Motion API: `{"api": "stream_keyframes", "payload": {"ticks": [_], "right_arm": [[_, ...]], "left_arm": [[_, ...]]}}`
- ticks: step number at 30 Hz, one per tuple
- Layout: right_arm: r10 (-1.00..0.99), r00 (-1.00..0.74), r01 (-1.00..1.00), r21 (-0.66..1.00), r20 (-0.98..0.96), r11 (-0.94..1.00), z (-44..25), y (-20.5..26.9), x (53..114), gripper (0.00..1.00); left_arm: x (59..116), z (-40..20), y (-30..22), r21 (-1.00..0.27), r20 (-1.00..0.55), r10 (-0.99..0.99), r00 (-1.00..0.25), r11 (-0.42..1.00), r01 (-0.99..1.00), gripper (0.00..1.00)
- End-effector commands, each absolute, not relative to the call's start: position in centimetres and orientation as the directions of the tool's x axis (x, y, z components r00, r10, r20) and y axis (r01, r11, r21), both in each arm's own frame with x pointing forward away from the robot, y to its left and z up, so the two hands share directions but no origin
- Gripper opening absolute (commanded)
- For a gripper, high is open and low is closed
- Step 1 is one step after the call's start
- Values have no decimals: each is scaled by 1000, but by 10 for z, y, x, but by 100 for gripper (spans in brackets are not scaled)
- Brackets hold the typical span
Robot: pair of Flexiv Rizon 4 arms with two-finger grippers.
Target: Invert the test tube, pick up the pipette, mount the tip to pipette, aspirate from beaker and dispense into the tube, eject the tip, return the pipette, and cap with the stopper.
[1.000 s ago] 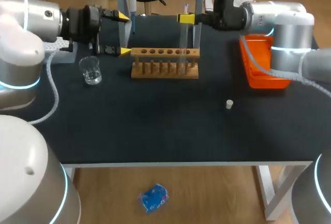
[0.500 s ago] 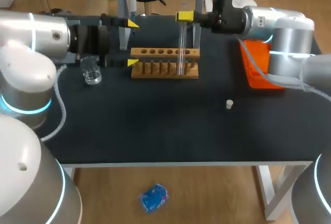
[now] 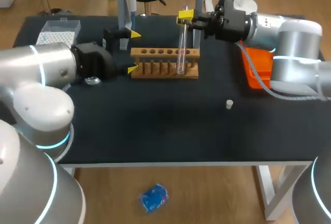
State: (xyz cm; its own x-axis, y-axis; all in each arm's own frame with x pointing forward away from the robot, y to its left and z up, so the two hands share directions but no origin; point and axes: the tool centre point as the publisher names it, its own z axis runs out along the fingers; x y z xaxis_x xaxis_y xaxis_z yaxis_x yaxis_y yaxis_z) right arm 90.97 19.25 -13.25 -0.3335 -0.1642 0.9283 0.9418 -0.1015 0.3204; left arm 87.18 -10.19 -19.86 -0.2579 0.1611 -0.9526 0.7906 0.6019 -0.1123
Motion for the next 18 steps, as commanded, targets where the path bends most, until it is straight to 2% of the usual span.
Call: {"api": "stream_keyframes", "payload": {"ticks": [1,5,13,18], "right_arm": [[-93,-205,976,196,974,-94,-133,197,910,0],[-105,-138,988,129,985,-85,-137,198,909,0],[-63,-111,993,108,992,-53,-158,194,907,0],[-63,-99,994,96,993,-47,-175,195,908,0]], "left_arm": [[856,-200,-106,98,-993,2,117,551,828,100],[846,-196,-110,133,-979,-69,191,492,860,100],[842,-192,-122,95,-984,-96,147,419,903,100],[838,-190,-134,115,-978,-115,173,395,912,100]]}}
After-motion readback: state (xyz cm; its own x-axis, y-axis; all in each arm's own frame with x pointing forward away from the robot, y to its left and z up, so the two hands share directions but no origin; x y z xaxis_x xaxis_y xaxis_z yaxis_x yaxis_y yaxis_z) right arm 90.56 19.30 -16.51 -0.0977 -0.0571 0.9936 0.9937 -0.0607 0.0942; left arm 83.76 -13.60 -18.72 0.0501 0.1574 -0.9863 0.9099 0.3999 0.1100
